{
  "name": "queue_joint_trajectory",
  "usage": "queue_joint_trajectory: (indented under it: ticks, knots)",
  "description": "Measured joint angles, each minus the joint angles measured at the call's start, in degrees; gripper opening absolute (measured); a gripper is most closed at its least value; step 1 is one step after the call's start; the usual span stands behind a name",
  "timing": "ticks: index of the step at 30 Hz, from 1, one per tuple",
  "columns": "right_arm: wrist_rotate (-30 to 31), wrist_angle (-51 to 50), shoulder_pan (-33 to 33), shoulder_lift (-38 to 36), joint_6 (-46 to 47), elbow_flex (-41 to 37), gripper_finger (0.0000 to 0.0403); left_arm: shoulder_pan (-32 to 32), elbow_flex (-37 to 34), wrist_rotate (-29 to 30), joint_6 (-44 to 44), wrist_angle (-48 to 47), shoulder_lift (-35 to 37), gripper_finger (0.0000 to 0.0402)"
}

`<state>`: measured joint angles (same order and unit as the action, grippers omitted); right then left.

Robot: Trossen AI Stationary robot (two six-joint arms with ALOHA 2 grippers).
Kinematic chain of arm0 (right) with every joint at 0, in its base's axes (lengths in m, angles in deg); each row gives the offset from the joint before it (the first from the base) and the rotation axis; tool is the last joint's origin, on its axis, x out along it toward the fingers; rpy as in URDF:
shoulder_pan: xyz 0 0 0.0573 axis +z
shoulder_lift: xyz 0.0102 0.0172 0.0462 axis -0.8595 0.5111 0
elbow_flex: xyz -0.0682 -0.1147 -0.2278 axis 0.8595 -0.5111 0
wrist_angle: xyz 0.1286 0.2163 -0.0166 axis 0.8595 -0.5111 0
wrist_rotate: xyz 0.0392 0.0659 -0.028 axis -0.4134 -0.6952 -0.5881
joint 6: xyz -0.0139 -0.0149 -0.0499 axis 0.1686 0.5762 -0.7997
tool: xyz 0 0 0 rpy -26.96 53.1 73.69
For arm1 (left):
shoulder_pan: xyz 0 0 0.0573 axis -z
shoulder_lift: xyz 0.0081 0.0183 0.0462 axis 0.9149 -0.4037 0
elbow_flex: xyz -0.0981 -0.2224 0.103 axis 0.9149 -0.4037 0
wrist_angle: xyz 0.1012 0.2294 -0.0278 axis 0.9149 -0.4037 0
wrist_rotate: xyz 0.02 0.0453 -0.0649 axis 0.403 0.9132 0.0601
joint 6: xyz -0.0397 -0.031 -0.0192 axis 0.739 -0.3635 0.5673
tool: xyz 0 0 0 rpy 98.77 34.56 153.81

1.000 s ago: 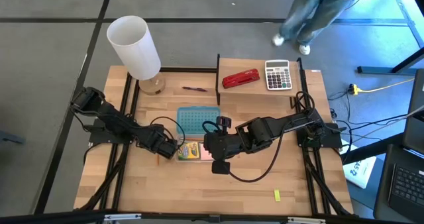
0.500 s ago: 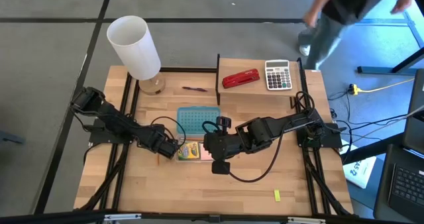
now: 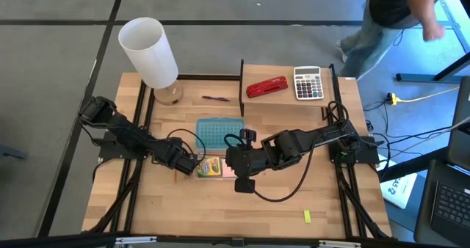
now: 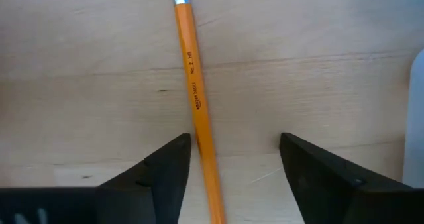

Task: Pack school essentials
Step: Put the yellow pencil into the blue supply box

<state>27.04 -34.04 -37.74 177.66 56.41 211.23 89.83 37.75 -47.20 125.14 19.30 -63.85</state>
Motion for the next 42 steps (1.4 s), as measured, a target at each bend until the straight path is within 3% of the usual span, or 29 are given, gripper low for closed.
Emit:
queue_joint_trajectory:
  ticks: [32, 42]
  knots:
    - [0.0, 0.0, 0.0, 0.0, 0.0, 0.0, 0.0120, 0.6, -0.1, -1.1, -5.0, 0.1, 0.0, 0.0050]
    - [0.0, 0.0, 0.0, 0.0, 0.1, 0.0, 0.0120, 0.6, -0.1, -1.1, -6.4, 0.1, 0.0, 0.0012]
